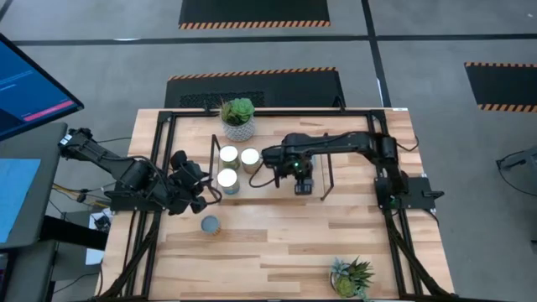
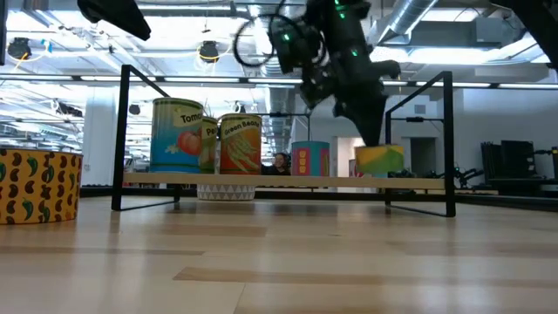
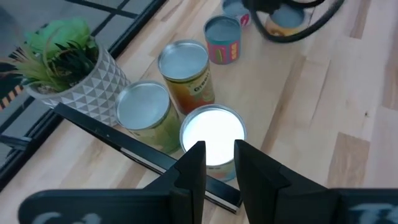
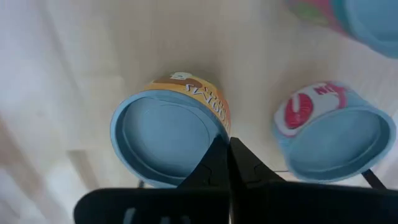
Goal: Pick and place cans onto a shelf
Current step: Put the canned mushroom on the shelf
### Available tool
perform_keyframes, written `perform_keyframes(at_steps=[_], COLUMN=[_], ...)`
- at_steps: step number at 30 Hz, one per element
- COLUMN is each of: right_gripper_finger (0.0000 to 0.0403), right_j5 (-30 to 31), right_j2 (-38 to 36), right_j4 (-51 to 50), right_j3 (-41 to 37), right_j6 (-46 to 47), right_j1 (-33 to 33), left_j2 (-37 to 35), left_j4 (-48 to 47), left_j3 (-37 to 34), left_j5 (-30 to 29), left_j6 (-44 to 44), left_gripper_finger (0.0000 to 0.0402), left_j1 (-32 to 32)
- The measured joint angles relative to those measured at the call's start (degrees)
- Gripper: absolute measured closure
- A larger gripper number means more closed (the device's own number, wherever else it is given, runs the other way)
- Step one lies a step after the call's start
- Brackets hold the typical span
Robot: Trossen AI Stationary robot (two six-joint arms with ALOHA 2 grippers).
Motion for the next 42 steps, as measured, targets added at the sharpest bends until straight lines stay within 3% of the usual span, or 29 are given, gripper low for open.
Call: perform_keyframes(at_steps=[6,12,23,32,42], right_gripper_finger=[0.0402,0.0385,0.0388,0.0360,0.0356], right_j5=[1.47,1.44,-0.51,-0.57,-0.59], right_j2=[-3.74,-6.28,-6.39,-6.39,-6.39], right_j4=[4.31,6.90,7.66,7.98,7.94], right_j3=[-5.42,-5.48,-5.60,-5.60,-5.60], right_j6=[-1.04,-1.60,-2.69,-2.66,0.44], right_j1=[-2.27,-3.98,-3.39,-3.37,-3.35], left_j2=[-0.02,0.00,-0.02,-0.01,-0.01], left_j4=[0.07,0.30,0.52,0.52,0.52], left_j3=[0.00,0.00,0.00,0.00,0.00], left_j5=[-1.02,-1.11,-0.78,-0.76,-0.74], left_j6=[-0.12,-0.18,-1.97,-2.40,-2.40], left_gripper_finger=[0.0329,0.0329,0.0329,0.0329,0.0329], left_j1=[0.02,0.01,0.00,0.01,0.01])
